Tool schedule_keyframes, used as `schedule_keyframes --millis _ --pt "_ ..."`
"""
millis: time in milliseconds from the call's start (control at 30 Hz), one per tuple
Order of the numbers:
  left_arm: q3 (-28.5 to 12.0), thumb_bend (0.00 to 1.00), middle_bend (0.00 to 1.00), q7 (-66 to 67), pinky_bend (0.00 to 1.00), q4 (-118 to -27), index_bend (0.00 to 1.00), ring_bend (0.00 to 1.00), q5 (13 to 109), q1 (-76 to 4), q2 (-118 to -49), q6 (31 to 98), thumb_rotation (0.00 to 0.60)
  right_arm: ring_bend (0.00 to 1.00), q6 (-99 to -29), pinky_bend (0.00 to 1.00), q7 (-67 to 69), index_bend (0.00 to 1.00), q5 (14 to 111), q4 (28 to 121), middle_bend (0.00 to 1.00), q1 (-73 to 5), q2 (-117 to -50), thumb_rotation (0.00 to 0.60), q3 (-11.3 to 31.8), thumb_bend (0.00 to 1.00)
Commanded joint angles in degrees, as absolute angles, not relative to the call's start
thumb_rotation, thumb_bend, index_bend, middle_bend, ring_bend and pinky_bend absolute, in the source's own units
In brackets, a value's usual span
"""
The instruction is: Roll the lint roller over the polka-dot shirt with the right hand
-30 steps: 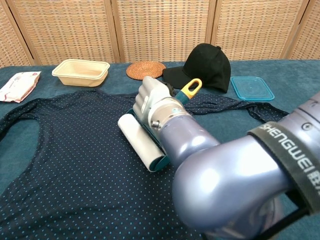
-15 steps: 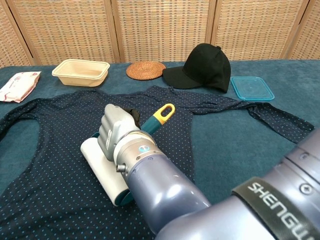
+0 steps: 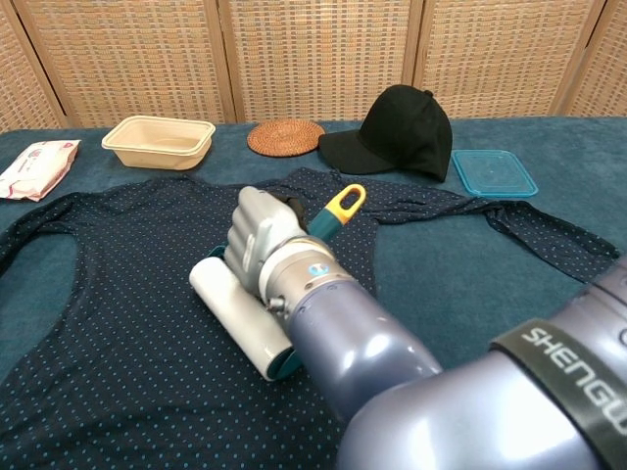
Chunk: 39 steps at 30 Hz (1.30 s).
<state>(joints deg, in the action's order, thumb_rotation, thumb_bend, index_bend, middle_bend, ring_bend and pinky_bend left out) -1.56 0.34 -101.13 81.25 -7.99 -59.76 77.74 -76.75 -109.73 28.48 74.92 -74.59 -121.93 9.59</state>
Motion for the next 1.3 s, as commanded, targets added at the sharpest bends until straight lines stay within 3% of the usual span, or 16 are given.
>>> schedule_keyframes --millis 33,300,367,433,500,533,600,867,967,1067,1133,1233,1300 --pt "-1.6 0.0 0.0 0.4 0.0 -101.1 0.0 0.0 81.3 -8.0 -59.8 77.8 0.6 1.0 -76.9 1.0 -109.2 0.7 27.9 74.1 1.0 -72.8 -119.9 0.6 8.6 0.84" --pt "-1.5 0.0 0.0 1.3 0.0 -101.4 0.0 0.0 81.2 -8.2 -60.1 77.5 0.6 1.0 -76.3 1.0 -105.7 0.68 26.9 73.0 1.0 -68.4 -115.1 0.6 8.2 0.79" --pt "-1.5 0.0 0.0 1.6 0.0 -101.4 0.0 0.0 81.2 -8.2 -60.2 77.5 0.6 1.0 -75.9 1.0 -104.5 0.59 27.1 73.7 1.0 -67.7 -114.2 0.6 8.3 0.66" --pt "-1.4 0.0 0.0 1.9 0.0 -101.5 0.0 0.0 81.2 -8.2 -60.3 77.5 0.6 1.0 -75.6 1.0 -103.2 0.28 27.2 74.7 1.0 -67.1 -113.2 0.6 8.7 0.35" --pt "-1.3 0.0 0.0 2.0 0.0 -101.5 0.0 0.0 81.4 -8.1 -60.3 77.6 0.6 1.0 -75.3 1.0 -101.6 0.06 27.9 75.7 1.0 -66.6 -112.4 0.6 8.9 0.12" --pt "-1.3 0.0 0.0 2.0 0.0 -101.5 0.0 0.0 81.4 -8.1 -60.3 77.6 0.6 1.0 -75.1 1.0 -100.5 0.0 28.5 76.3 1.0 -66.3 -111.9 0.6 9.0 0.04" --pt "-1.3 0.0 0.0 1.9 0.0 -101.5 0.0 0.0 81.5 -8.0 -60.3 77.8 0.6 1.0 -74.6 1.0 -97.8 0.0 30.2 77.6 0.99 -65.6 -110.6 0.6 8.9 0.0" --pt "-1.0 0.0 0.0 0.3 0.0 -101.8 0.0 0.0 82.9 -7.7 -59.5 78.6 0.6 1.0 -75.1 1.0 -85.4 0.0 40.4 85.1 0.97 -60.5 -101.1 0.6 5.4 0.0" --pt "-0.7 0.0 0.0 -0.3 0.0 -101.8 0.0 0.0 83.7 -7.5 -59.3 79.0 0.6 0.97 -75.1 0.99 -76.1 0.0 46.5 87.7 0.88 -57.4 -96.7 0.6 3.9 0.0" --pt "-0.3 0.0 0.0 -0.8 0.0 -101.7 0.0 0.0 84.8 -7.3 -59.1 79.2 0.6 0.78 -76.1 0.75 -65.0 0.0 52.5 90.1 0.67 -53.2 -91.9 0.6 2.2 0.0" --pt "0.0 0.0 0.0 -1.1 0.0 -101.6 0.0 0.0 85.6 -7.3 -59.0 79.4 0.6 0.47 -76.7 0.42 -60.1 0.0 54.3 91.7 0.4 -50.9 -89.2 0.6 1.4 0.0" --pt "0.4 0.0 0.0 -1.3 0.0 -101.6 0.0 0.0 87.2 -7.1 -59.0 80.1 0.6 0.06 -77.6 0.12 -52.6 0.0 53.8 96.3 0.05 -46.1 -83.8 0.6 0.4 0.0" --pt "0.7 0.0 0.0 -1.3 0.0 -101.6 0.0 0.0 88.1 -6.9 -59.0 80.7 0.6 0.0 -77.8 0.04 -47.5 0.0 55.3 98.0 0.0 -43.6 -80.7 0.6 -0.4 0.0"
